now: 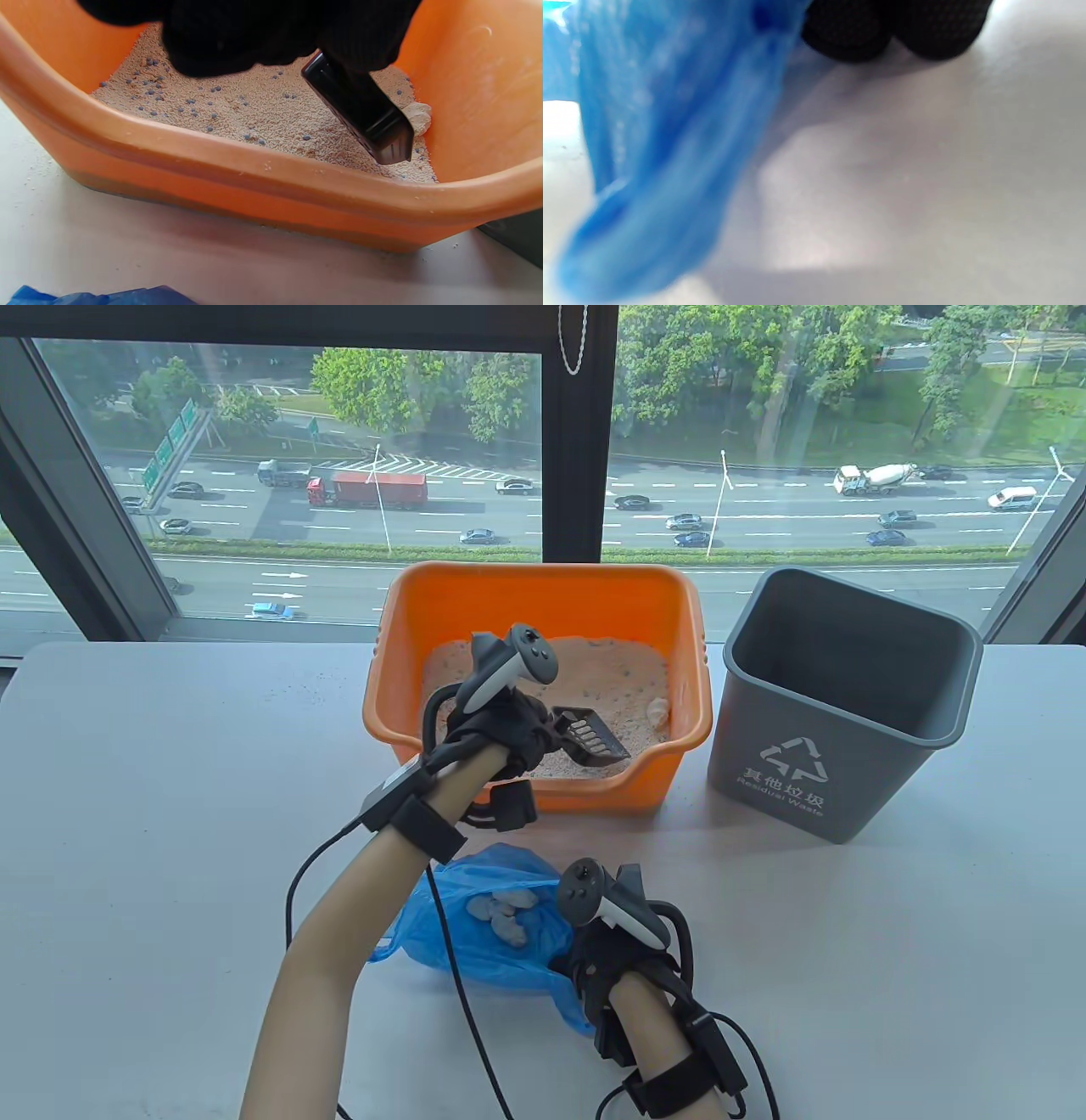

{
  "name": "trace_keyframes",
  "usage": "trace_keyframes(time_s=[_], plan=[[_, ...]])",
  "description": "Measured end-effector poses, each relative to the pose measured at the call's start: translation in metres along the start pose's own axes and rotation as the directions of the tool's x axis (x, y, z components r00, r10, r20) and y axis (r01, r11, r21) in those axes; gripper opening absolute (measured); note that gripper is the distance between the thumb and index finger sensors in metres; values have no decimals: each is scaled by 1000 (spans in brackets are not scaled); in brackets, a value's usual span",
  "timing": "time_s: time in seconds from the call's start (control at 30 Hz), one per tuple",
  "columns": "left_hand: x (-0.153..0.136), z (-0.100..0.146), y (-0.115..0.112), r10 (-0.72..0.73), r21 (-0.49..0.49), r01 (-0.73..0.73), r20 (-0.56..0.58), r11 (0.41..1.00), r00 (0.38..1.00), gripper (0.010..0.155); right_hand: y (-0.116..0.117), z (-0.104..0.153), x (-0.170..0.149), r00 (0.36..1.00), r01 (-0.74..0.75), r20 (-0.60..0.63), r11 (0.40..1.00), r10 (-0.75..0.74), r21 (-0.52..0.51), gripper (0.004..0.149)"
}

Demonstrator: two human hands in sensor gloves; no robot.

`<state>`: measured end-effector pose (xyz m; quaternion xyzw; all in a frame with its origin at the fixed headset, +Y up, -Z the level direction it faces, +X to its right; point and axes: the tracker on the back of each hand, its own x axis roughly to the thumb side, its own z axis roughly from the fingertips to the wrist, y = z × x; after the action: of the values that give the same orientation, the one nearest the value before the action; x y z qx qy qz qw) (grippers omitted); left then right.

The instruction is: Scoop cat litter

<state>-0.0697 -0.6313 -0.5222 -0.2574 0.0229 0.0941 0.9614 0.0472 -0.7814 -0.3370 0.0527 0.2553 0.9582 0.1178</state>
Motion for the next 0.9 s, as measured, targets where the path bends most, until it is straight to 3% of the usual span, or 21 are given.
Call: trace_keyframes(time_s=[0.2,0.3,0.4,0.63,0.9], plan=[[35,-44,-17,-30,-18,30,-9,999,1000,61,0,0,0,1000,-1,-1,1000,1,-3,84],[45,-55,-15,-140,66,146,-80,987,987,60,0,0,0,1000,0,0,1000,0,-4,84],[37,-62,-14,-78,-12,78,-78,997,994,58,0,0,0,1000,1,-1,1000,-1,-6,84],[18,-76,-29,-49,-60,45,-70,997,996,56,0,0,0,1000,0,-1,1000,0,-5,84],[-2,-78,-27,99,-139,-102,-29,985,995,56,0,0,0,1000,2,0,1000,-2,-3,84]])
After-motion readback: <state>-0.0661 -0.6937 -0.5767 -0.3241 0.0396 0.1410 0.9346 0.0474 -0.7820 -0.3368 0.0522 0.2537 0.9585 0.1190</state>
